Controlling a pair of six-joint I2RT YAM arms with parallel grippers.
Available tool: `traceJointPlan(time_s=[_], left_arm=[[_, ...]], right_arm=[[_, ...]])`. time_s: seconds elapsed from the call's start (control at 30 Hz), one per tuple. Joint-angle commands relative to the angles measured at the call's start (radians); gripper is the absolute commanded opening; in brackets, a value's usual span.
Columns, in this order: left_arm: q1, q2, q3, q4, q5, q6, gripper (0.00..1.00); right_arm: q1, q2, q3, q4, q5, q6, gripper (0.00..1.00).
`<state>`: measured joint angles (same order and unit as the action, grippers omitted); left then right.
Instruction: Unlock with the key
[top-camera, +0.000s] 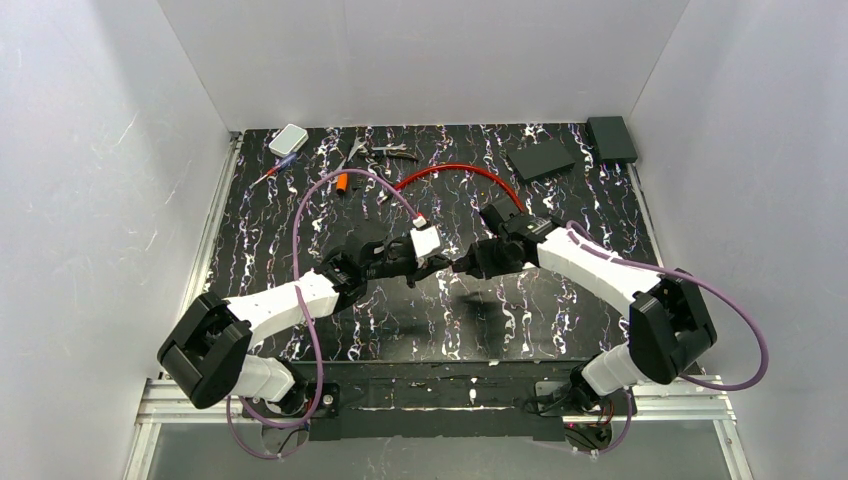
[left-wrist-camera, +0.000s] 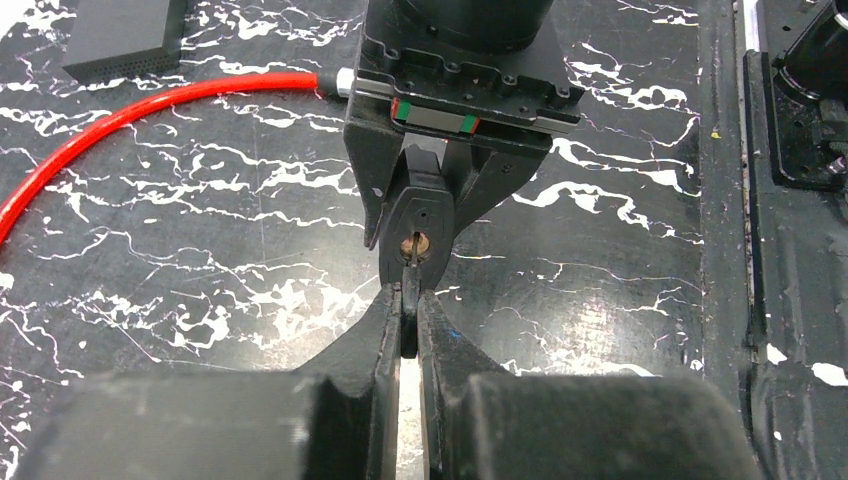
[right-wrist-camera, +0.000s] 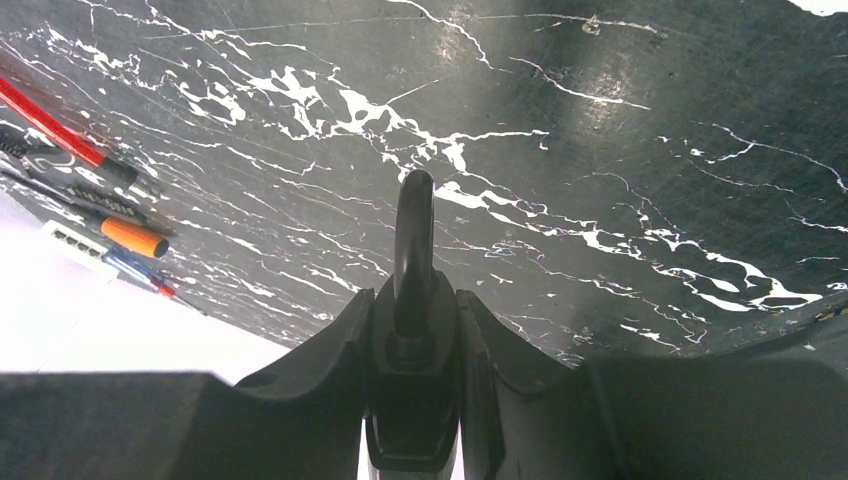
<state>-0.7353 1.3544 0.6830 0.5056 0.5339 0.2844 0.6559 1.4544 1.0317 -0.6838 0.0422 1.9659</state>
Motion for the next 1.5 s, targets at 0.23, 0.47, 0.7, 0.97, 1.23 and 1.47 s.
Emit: traceJointPlan(time_s=[0.23,0.47,0.7,0.97,1.23,1.47], left_arm=[[-0.01,-0.005,0.017,-0.002,-0.153,-0.027,0.0],[-0.01,0.007,0.033,-0.021,-0.177,-0.091,0.0],[-0.018,-0.004,0.02,-0.043,-0.135,0.068,0.0],[-0.019,-0.02,0.035,-0.046,-0.306,-0.121,0.0],[-0.019,-0.035,0.041,-0.043,-0.274,-0.276,0.0],[-0.025,-0.038,0.013,-0.035,-0.157,-0.034,0.0]], right_arm=[[0.042,0.012,0.116,-0.01,-0.024,0.031,0.01],[0.053,0.011,0.149,-0.029,0.002,0.004,0.01],[0.053,0.005,0.167,-0.028,0.01,-0.017,0.01],[0.053,0.017,0.169,-0.051,-0.011,0.007,0.01],[0.054,0.016,0.215,-0.1,0.011,0.018,0.01],[0.053,0.015,0.212,-0.078,0.014,0.021,0.01]])
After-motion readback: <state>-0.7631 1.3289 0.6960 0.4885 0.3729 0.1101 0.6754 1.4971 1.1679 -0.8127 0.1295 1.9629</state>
